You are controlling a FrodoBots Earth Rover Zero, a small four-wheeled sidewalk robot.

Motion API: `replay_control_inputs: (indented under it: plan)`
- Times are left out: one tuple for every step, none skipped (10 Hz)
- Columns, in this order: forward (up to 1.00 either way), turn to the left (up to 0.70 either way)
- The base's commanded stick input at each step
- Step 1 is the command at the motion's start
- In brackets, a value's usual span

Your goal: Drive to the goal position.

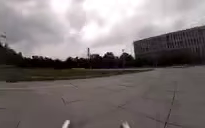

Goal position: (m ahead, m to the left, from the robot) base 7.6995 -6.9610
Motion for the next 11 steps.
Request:
replay_control_inputs:
  plan:
    - [0.0,-0.47]
    - [0.0,-0.46]
    - [0.0,-0.46]
    - [0.0,-0.46]
    - [0.0,-0.47]
    - [0.0,-0.47]
    - [0.0,-0.47]
    - [0.36,-0.37]
    - [0.75,-0.26]
    - [1.0,-0.11]
    - [1.0,0.0]
